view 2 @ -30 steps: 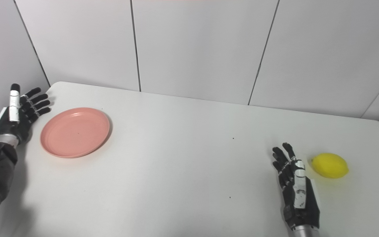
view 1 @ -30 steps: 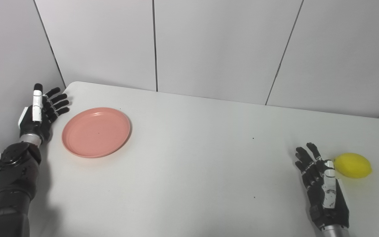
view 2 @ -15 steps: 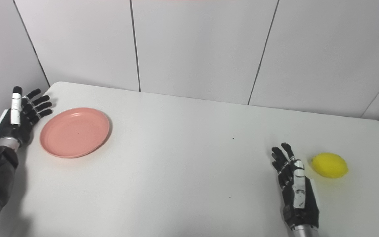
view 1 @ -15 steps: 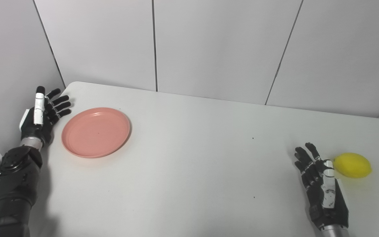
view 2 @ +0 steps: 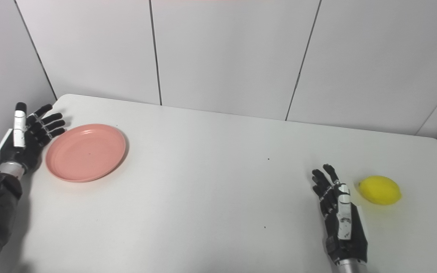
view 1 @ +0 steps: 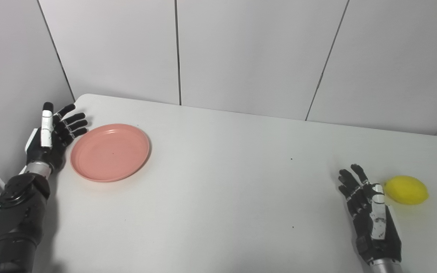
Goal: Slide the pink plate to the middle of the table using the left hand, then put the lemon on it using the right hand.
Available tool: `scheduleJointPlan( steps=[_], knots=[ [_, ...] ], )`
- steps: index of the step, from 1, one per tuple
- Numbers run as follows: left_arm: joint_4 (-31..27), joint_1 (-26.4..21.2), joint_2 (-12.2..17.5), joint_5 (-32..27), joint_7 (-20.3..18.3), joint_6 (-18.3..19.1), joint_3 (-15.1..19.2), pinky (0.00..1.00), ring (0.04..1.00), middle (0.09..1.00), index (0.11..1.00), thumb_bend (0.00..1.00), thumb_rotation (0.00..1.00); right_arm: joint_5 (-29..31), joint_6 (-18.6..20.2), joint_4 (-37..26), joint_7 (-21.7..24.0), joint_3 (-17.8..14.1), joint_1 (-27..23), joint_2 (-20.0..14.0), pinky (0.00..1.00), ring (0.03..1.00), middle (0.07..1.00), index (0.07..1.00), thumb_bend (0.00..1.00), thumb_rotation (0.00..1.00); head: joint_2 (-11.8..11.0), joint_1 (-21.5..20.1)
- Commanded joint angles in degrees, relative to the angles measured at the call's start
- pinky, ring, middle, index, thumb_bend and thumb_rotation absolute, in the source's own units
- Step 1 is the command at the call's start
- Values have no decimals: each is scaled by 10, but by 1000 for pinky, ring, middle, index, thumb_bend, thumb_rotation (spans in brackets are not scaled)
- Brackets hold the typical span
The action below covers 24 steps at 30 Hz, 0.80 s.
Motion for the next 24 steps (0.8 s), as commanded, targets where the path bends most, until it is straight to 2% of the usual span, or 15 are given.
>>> scheduleJointPlan(
  steps=[1, 7, 17, 20, 24],
  knots=[
    [-22, -1, 0, -10, -6, 14, 1, 678, 696, 702, 767, 813, 950, 3, 4, 25, -1, 11, 30, 18, 949, 917, 863, 913, 761, 989, 1, 0],
    [-47, 7, -8, -13, -11, 28, -3, 667, 693, 703, 768, 816, 957, 6, 6, 24, -2, 11, 29, 20, 949, 915, 860, 910, 763, 980, 1, -1],
    [-52, 7, -16, -21, -20, 26, -2, 653, 692, 705, 760, 860, 924, 8, 1, 26, 1, 13, 29, 21, 954, 923, 869, 914, 749, 988, 2, -4],
    [-66, 9, -22, -19, -10, 33, -1, 661, 699, 711, 755, 858, 920, 9, 3, 24, 1, 14, 29, 21, 953, 921, 866, 913, 748, 989, 2, -4],
    [-99, 14, -43, -19, 31, 54, 10, 669, 714, 728, 753, 840, 891, 6, 6, 19, -1, 16, 30, 21, 950, 924, 868, 916, 743, 998, 2, -5]
  ],
)
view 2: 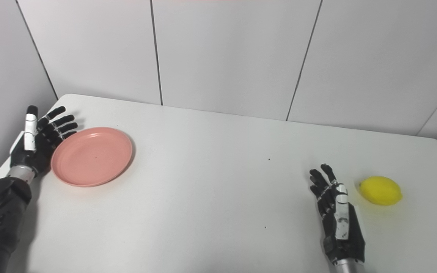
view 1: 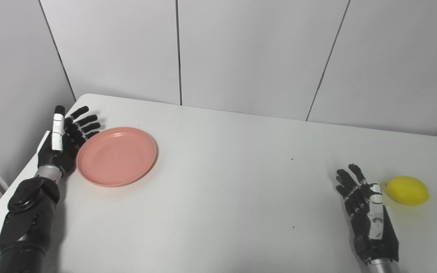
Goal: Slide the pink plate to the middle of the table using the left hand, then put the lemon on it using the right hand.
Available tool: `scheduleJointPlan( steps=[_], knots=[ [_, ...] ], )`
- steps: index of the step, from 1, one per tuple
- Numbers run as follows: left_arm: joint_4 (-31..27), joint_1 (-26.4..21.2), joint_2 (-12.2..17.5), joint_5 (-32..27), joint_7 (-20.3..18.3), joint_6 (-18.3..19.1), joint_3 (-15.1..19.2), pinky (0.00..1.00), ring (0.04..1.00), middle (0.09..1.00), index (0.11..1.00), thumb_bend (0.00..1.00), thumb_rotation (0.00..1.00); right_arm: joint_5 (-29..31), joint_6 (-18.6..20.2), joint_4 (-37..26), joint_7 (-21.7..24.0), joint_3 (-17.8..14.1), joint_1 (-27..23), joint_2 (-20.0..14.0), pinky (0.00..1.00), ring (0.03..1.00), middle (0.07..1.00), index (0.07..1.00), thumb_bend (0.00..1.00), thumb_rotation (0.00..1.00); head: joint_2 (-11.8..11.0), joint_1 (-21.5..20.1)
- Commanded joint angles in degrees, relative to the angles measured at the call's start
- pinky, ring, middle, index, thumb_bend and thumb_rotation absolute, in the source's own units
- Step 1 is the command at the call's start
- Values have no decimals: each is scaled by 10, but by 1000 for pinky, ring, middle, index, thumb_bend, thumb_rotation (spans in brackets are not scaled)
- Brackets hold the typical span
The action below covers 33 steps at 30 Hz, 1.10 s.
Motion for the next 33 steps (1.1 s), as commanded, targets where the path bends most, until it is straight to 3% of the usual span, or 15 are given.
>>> scheduleJointPlan(
  steps=[1, 18, 23, 33],
  knots=[
    [-24, -6, -8, -5, 20, 11, 6, 673, 718, 731, 755, 835, 887, 6, 7, 25, 2, 11, 27, 18, 951, 924, 869, 918, 740, 999, 0, 0],
    [-208, 35, -87, 32, 135, 110, -18, 781, 807, 811, 752, 812, 858, 3, 6, 21, -3, 17, 27, 22, 950, 925, 868, 920, 726, 1000, 1, -2],
    [-238, 39, -98, 38, 146, 137, -25, 814, 818, 818, 747, 812, 859, 2, 3, 24, -2, 18, 26, 21, 943, 920, 869, 913, 714, 1000, 0, -3],
    [-276, 46, -110, 50, 158, 166, -38, 780, 783, 787, 727, 787, 877, 0, 4, 24, -2, 21, 25, 22, 948, 924, 870, 916, 707, 1000, 1, -5]
  ],
)
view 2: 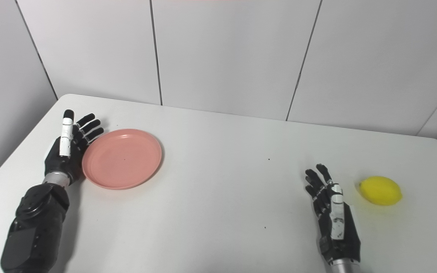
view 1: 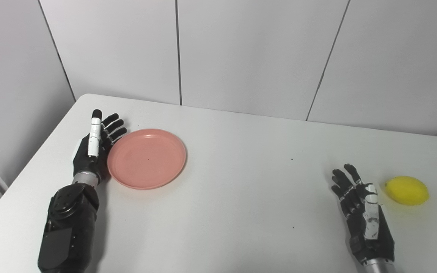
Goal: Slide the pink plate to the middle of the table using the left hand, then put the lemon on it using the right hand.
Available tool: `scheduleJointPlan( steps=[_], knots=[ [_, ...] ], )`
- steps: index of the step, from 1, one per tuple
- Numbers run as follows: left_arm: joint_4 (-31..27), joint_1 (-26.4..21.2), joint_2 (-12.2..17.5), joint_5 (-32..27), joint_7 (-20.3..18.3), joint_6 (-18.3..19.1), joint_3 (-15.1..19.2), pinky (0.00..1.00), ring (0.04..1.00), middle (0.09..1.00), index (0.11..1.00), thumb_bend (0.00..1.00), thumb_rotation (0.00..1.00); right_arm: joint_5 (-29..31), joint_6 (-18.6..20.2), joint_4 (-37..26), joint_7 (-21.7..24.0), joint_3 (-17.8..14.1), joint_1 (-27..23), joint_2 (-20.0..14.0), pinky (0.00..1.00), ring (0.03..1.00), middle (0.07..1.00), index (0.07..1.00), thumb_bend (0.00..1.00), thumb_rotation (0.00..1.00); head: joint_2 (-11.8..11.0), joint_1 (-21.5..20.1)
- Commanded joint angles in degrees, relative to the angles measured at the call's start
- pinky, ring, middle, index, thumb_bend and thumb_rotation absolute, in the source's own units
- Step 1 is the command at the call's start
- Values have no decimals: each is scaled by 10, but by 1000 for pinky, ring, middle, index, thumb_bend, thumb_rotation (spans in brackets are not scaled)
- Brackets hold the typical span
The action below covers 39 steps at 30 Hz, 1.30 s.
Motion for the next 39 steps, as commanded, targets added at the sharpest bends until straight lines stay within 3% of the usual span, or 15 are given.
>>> scheduleJointPlan(
  steps=[1, 19, 39],
  knots=[
    [-29, -12, 1, 5, 6, 4, -2, 776, 780, 786, 725, 786, 878, 7, 3, 28, 3, 10, 24, 18, 949, 924, 870, 918, 708, 1000, 0, 0],
    [-59, -2, -30, 10, 13, 25, -12, 781, 785, 781, 716, 800, 865, 1, 9, 21, -2, 14, 24, 19, 948, 920, 876, 924, 705, 1000, 2, -1],
    [-78, 19, -90, 33, 27, 23, -39, 771, 784, 777, 751, 762, 895, 2, 9, 23, -5, 15, 23, 24, 939, 905, 858, 909, 713, 1000, 1, -3]
  ],
)
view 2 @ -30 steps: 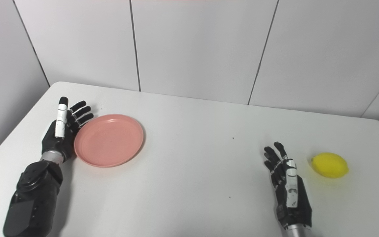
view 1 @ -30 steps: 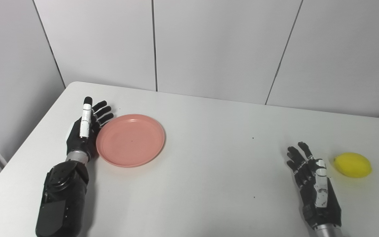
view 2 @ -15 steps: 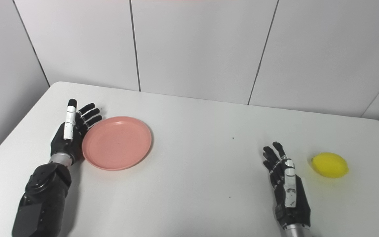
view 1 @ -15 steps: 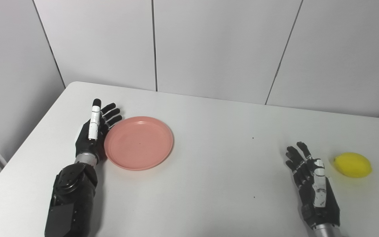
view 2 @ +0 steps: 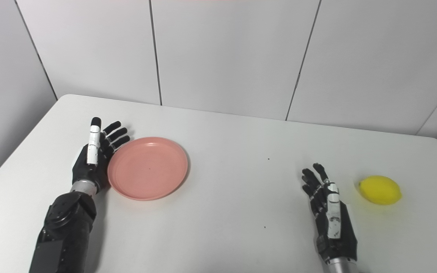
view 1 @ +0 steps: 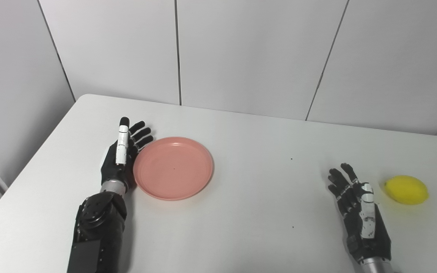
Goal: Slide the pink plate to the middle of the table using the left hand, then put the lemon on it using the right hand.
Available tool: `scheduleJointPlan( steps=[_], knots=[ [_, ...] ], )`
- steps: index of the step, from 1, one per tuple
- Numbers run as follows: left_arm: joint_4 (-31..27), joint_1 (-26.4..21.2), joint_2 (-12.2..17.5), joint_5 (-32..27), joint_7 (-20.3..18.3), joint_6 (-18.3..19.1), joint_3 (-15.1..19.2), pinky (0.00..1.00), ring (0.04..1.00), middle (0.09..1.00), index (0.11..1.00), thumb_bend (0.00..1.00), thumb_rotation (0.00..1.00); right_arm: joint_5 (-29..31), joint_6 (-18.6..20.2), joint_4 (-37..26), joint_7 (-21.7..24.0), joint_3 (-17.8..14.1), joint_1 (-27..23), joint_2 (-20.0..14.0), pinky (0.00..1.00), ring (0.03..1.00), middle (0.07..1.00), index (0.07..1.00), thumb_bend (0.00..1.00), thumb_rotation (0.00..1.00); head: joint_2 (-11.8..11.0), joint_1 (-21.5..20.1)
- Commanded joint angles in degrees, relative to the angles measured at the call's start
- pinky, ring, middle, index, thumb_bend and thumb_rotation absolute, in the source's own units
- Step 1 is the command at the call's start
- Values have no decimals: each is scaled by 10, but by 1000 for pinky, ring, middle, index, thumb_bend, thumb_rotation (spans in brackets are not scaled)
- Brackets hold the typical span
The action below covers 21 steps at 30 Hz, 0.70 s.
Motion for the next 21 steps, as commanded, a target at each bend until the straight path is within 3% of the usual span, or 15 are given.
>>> scheduleJointPlan(
  steps=[1, 21],
  knots=[
    [-11, -1, -4, 5, 2, -9, -6, 770, 785, 779, 753, 766, 893, 6, 5, 26, -1, 9, 23, 21, 936, 903, 857, 909, 714, 1000, 1, -1],
    [-45, 42, -34, 33, -5, -25, -47, 773, 797, 786, 779, 737, 875, 5, 13, 19, -2, 11, 22, 22, 928, 900, 857, 915, 720, 1000, 2, -3]
  ],
)
